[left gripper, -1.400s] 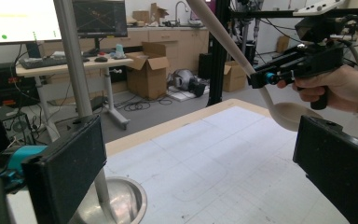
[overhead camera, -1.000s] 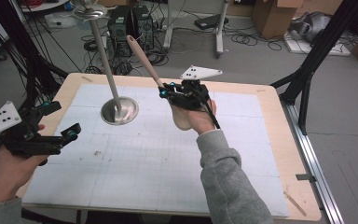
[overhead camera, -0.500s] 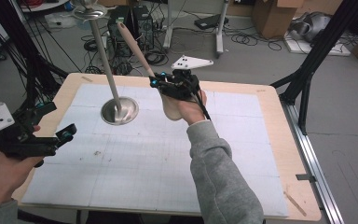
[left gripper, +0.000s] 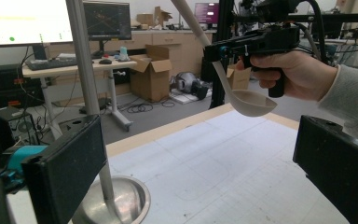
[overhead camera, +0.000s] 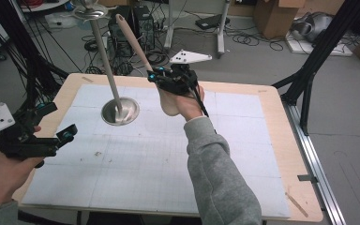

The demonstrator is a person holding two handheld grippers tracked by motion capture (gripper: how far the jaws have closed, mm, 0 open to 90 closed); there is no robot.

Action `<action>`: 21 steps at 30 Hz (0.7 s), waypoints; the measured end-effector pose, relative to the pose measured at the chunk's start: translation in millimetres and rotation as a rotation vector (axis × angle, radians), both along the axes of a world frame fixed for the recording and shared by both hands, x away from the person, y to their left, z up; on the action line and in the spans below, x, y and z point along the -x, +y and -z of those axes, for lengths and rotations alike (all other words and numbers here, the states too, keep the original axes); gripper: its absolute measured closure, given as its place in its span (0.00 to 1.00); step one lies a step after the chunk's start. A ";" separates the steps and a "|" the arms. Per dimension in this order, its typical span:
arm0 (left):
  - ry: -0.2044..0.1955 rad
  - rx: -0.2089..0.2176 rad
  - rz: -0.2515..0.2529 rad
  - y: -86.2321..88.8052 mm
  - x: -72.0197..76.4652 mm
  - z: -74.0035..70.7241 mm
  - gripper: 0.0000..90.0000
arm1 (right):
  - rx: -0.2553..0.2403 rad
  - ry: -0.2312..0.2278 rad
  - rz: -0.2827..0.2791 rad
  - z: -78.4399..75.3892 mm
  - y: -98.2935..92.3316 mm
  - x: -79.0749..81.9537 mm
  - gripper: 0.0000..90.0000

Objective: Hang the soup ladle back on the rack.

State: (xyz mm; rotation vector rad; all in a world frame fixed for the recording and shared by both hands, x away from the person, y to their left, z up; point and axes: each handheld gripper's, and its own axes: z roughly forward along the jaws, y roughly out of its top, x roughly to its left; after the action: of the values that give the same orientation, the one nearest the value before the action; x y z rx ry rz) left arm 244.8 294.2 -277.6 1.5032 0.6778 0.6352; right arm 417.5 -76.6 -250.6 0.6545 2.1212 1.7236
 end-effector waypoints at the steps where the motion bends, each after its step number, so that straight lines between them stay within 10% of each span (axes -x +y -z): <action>1: -0.001 0.000 0.002 0.3 0.3 -0.4 0.03 | 0.008 0.003 -0.001 -2.1 2.9 0.1 0.87; 21: -0.009 0.003 -0.005 3.9 3.1 -2.7 0.03 | 0.017 -0.003 -0.002 -1.5 13.4 -3.3 0.87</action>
State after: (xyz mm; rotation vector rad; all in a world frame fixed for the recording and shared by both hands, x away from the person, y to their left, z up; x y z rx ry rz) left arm 241.7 298.1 -274.9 1.4953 0.6754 0.6436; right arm 420.8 -63.1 -249.1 0.6451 2.1320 1.7049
